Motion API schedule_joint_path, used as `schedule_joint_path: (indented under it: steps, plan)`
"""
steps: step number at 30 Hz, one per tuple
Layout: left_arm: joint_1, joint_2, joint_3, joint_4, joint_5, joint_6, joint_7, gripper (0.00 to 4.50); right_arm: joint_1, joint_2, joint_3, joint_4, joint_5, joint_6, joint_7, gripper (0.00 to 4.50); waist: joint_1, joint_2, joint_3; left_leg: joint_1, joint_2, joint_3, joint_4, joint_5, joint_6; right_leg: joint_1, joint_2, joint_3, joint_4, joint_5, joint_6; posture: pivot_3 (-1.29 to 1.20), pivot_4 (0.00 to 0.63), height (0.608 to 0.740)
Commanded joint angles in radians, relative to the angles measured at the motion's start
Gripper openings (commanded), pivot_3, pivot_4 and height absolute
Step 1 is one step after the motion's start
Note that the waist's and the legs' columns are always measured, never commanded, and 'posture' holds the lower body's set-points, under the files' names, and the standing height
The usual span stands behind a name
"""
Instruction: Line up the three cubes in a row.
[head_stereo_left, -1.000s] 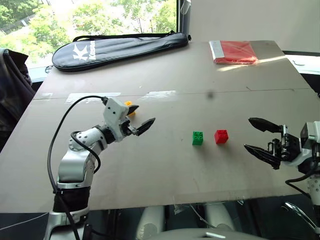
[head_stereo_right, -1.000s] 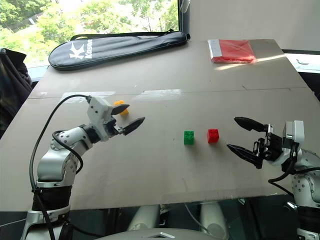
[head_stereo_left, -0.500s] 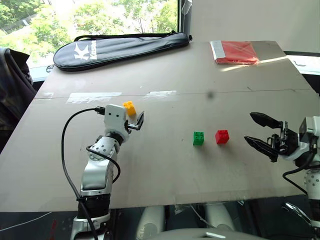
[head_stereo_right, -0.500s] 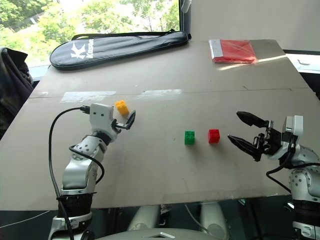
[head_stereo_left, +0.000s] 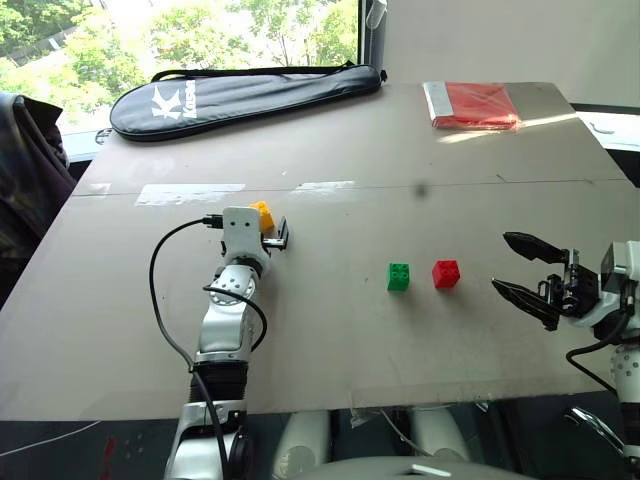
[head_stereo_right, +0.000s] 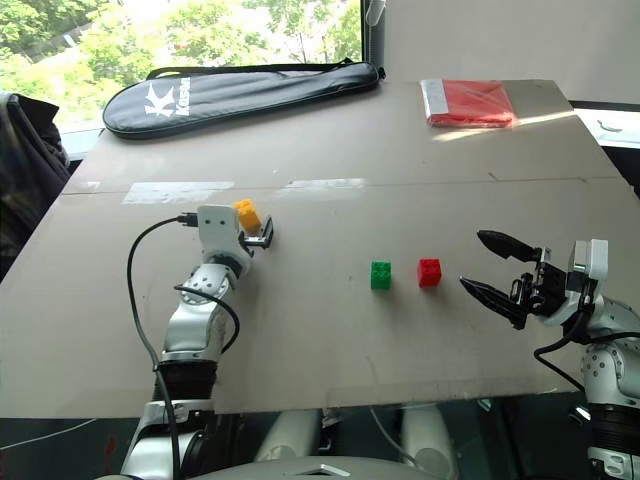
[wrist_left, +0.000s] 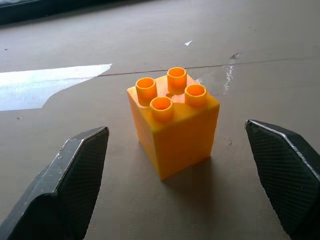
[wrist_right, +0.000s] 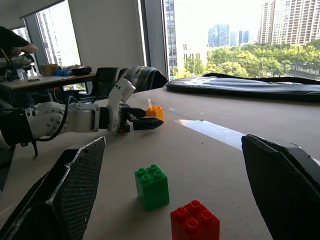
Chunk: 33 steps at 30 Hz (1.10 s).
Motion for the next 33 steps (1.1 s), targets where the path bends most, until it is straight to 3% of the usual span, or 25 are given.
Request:
schedule_joint_path:
  steps: [1, 2, 5, 8, 11, 15, 19, 26, 33]
  plan:
    - [-0.045, -0.008, 0.0, 0.072, 0.019, -0.035, 0.048, 4.46, -0.003, -0.006, -0.022, -0.012, 0.007, -0.022, 0.015, 4.5, 0.0, 0.0, 0.0, 0.0, 0.0, 0.0, 0.0, 0.0, 0.0, 0.0, 0.0, 0.0, 0.0, 0.0, 0.0, 0.0, 0.15, 0.694]
    - [-0.057, -0.009, 0.002, 0.09, 0.025, -0.038, 0.063, 4.46, -0.001, -0.007, -0.024, -0.012, 0.007, -0.023, 0.017, 4.5, 0.0, 0.0, 0.0, 0.0, 0.0, 0.0, 0.0, 0.0, 0.0, 0.0, 0.0, 0.0, 0.0, 0.0, 0.0, 0.0, 0.15, 0.694]
    - [-0.081, -0.008, 0.007, 0.124, 0.038, -0.053, 0.103, 3.63, 0.007, -0.008, -0.028, -0.013, 0.006, -0.029, 0.02, 4.5, 0.0, 0.0, 0.0, 0.0, 0.0, 0.0, 0.0, 0.0, 0.0, 0.0, 0.0, 0.0, 0.0, 0.0, 0.0, 0.0, 0.15, 0.694]
    - [-0.089, -0.004, 0.001, 0.136, 0.037, -0.058, 0.103, 2.12, 0.013, -0.007, -0.028, -0.016, 0.004, -0.034, 0.02, 4.5, 0.0, 0.0, 0.0, 0.0, 0.001, 0.0, 0.0, 0.0, 0.0, 0.0, 0.0, 0.0, 0.0, 0.0, 0.0, 0.0, 0.15, 0.694]
    - [-0.091, 0.01, -0.014, 0.142, 0.041, -0.048, 0.082, 1.37, 0.02, -0.004, -0.026, -0.022, 0.002, -0.037, 0.017, 4.5, -0.001, 0.0, 0.0, 0.0, 0.001, 0.0, 0.0, 0.0, 0.0, 0.0, 0.0, 0.0, 0.0, 0.0, 0.0, 0.0, 0.15, 0.694]
    - [-0.111, 0.044, -0.058, 0.148, 0.016, -0.089, -0.05, 1.34, 0.027, -0.001, -0.025, -0.033, 0.005, -0.038, 0.011, 4.5, -0.001, 0.0, 0.0, 0.0, 0.0, 0.0, 0.0, 0.0, 0.0, 0.0, 0.0, 0.0, 0.001, 0.0, 0.0, 0.0, 0.15, 0.694]
    - [-0.139, 0.115, -0.22, 0.129, -0.052, -0.205, -0.491, 1.34, 0.044, -0.018, -0.026, -0.036, 0.008, -0.034, 0.033, 4.5, 0.003, 0.0, 0.0, -0.001, -0.001, 0.002, 0.0, 0.0, 0.0, 0.0, -0.001, -0.002, 0.0, 0.0, 0.0, 0.0, 0.15, 0.694]
    - [-0.151, 0.2, -0.406, 0.1, -0.157, -0.319, -1.054, 1.34, 0.073, -0.055, -0.018, -0.032, -0.029, -0.063, 0.08, 4.5, -0.009, 0.0, 0.0, -0.001, 0.0, 0.003, 0.0, 0.0, 0.0, 0.0, 0.0, -0.001, -0.002, 0.0, 0.0, 0.0, 0.15, 0.694]
    - [-0.272, 0.231, -0.409, 0.309, -0.169, -0.448, -1.282, 1.34, 0.097, -0.05, -0.028, -0.071, -0.021, -0.058, 0.057, 4.5, -0.003, 0.0, 0.0, -0.001, 0.001, 0.004, 0.0, 0.0, 0.0, 0.0, 0.003, -0.002, 0.0, 0.0, 0.0, 0.0, 0.15, 0.694]
